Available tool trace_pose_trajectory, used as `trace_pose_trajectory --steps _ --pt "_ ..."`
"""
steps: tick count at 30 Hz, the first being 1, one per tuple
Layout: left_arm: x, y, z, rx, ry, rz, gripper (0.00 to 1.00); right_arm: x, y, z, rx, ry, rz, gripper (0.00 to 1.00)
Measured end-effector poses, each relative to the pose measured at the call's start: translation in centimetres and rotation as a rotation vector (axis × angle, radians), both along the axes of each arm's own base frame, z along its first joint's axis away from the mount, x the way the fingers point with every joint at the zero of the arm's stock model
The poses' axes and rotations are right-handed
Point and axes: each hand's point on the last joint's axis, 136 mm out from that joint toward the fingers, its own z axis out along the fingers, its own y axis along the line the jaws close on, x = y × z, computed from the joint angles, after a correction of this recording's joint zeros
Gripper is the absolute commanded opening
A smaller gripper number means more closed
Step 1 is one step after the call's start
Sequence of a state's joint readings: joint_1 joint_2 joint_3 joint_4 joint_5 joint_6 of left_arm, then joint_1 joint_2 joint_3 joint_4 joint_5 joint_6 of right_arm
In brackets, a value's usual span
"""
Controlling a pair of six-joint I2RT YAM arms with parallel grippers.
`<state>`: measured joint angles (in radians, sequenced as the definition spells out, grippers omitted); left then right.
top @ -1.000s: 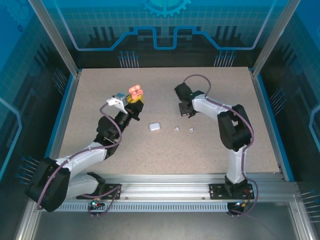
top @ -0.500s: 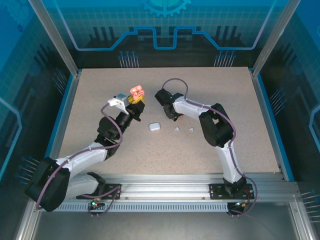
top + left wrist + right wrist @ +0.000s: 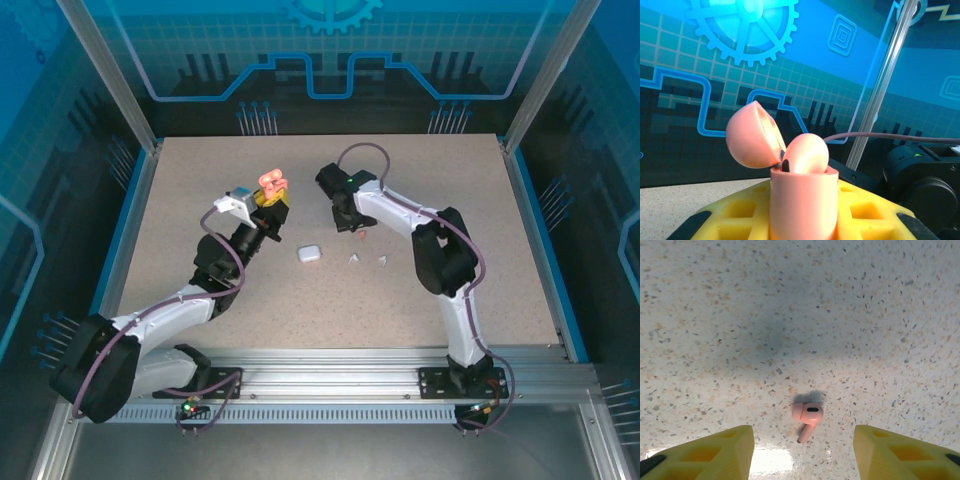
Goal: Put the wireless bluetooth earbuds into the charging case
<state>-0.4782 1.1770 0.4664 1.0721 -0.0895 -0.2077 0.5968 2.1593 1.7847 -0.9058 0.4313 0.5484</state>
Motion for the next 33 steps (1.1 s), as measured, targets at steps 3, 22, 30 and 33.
trace_pose_trajectory --steps 3,22,30,33 --pt "0.0 0.0 0.1 -0.002 -0.005 0.000 0.00 -0.1 -0.9 -0.8 0.048 0.041 -0.053 0.53" --pt "0.4 -0.2 -0.7 0.006 0.012 0.000 0.00 -0.4 -0.9 -4.8 0.088 0.147 -0.122 0.43" --pt "0.5 -0.3 -0.9 0.008 0.017 0.000 0.00 -0.4 -0.7 -4.9 0.101 0.149 -0.123 0.36" --pt "0.6 -0.3 -1.0 0.010 0.020 0.000 0.00 -0.3 -0.6 -4.9 0.104 0.149 -0.123 0.31"
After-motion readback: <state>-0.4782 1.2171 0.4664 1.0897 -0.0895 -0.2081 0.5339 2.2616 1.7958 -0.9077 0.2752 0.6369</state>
